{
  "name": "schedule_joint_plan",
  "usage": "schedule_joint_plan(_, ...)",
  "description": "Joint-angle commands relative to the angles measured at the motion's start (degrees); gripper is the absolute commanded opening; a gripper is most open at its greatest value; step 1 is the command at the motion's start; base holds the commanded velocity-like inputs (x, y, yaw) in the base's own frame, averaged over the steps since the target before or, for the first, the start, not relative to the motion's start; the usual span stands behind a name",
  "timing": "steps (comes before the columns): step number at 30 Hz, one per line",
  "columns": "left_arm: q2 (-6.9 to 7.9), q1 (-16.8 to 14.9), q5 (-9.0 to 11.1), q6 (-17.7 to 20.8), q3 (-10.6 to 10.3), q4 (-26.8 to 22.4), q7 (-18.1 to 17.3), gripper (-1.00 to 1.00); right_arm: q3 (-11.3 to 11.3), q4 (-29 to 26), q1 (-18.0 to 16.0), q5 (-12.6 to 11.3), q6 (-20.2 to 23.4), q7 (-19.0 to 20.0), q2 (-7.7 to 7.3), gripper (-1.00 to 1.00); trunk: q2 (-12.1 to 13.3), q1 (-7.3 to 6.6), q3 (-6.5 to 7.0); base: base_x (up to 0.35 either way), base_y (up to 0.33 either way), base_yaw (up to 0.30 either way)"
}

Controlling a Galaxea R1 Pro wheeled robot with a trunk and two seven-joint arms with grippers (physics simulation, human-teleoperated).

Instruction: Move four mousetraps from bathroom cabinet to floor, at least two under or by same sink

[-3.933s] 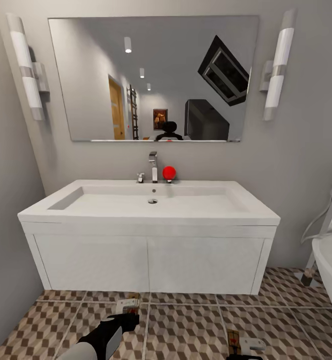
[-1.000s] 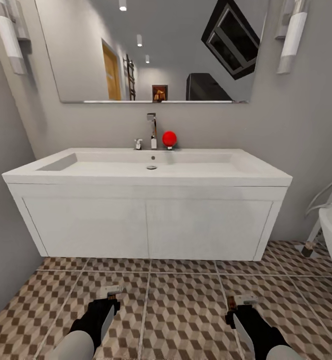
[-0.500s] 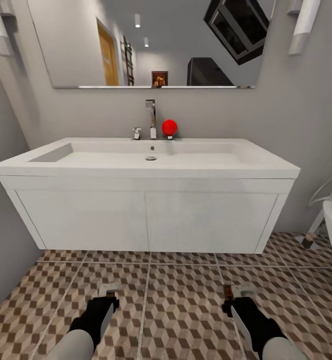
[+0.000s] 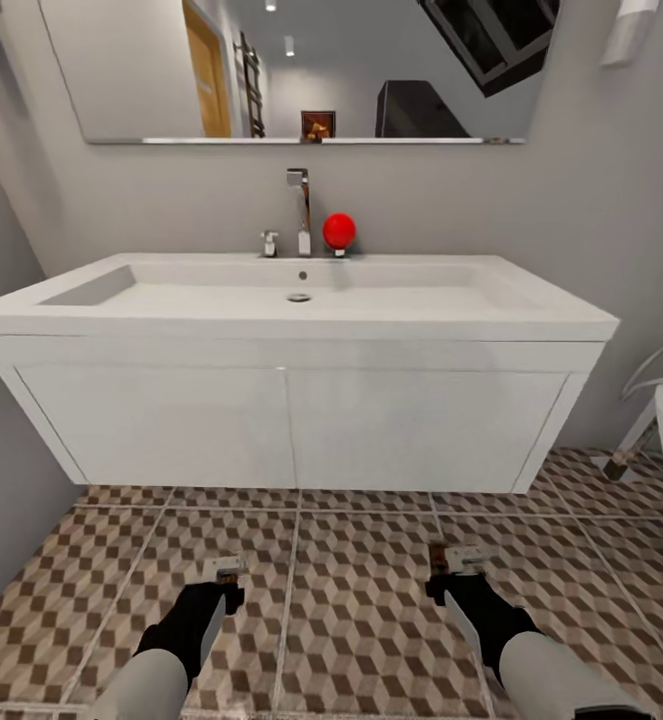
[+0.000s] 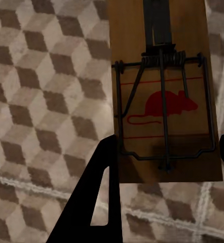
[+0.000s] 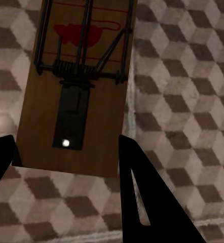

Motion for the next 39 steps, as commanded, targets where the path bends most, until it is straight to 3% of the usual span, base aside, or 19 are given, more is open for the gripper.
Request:
schedule_joint_plan(1, -0.06, -0.2, -0.2, 0.3, 0.2, -0.1, -0.3, -1.0, 0.2, 0.0, -0.1, 0.0, 0.3, -0.1, 0.03, -1.0, 0.0, 0.01, -0.28, 0.0, 0.0, 0.0)
schedule_joint_plan(10, -0.06, -3.6, -0.2, 0.1, -0.5, -0.5, -2.5, -1.0, 0.2, -0.7, -0.5, 0.1, 0.8, -0.4, 0.57, -1.0, -0.2, 0.24, -2.27, 0.0, 0.0, 0.0)
schedule_joint_plan(13, -0.06, -5.1, -0.2, -0.2, -2.4, -0.7, -3.8, -1.0, 0.2, -0.7, -1.2, 0.0, 0.8, -0.4, 0.74, -1.0, -0.2, 0.32, -2.94, 0.0, 0.0, 0.0)
schedule_joint_plan(18, -0.06, -6.3, -0.1, -0.3, -5.6, -1.4, -6.0, -1.0, 0.2, -0.7, -2.0, -0.2, 0.8, -0.4, 0.8, -1.0, -0.2, 0.32, -2.94, 0.0, 0.0, 0.0)
schedule_joint_plan(21, -0.06, -6.4, -0.1, -0.2, -9.3, -1.5, -7.0, -1.0, 0.2, -0.8, -2.4, -0.2, 0.7, -0.4, 0.8, -1.0, -0.2, 0.32, -2.94, 0.0, 0.0, 0.0)
schedule_joint_plan(23, -0.06, -6.5, 0.1, -0.2, -10.7, -1.5, -7.2, -1.0, 0.2, -0.8, -2.6, -0.2, 0.5, -0.5, 0.82, -1.0, -0.2, 0.32, -2.94, 0.0, 0.0, 0.0)
schedule_joint_plan(30, -0.06, -8.7, 6.3, 0.3, -11.7, 0.0, -6.7, -1.0, 0.1, -1.3, -3.8, -0.5, -0.6, -0.5, 1.36, -1.0, -0.2, 0.32, -2.94, 0.0, 0.0, 0.0)
schedule_joint_plan(39, -0.06, -8.9, 7.0, -0.5, -11.8, 0.4, -6.6, -1.0, -0.2, -2.8, -3.8, -0.4, -0.6, -0.5, 1.23, -1.0, -0.2, 0.32, -2.94, 0.0, 0.0, 0.0)
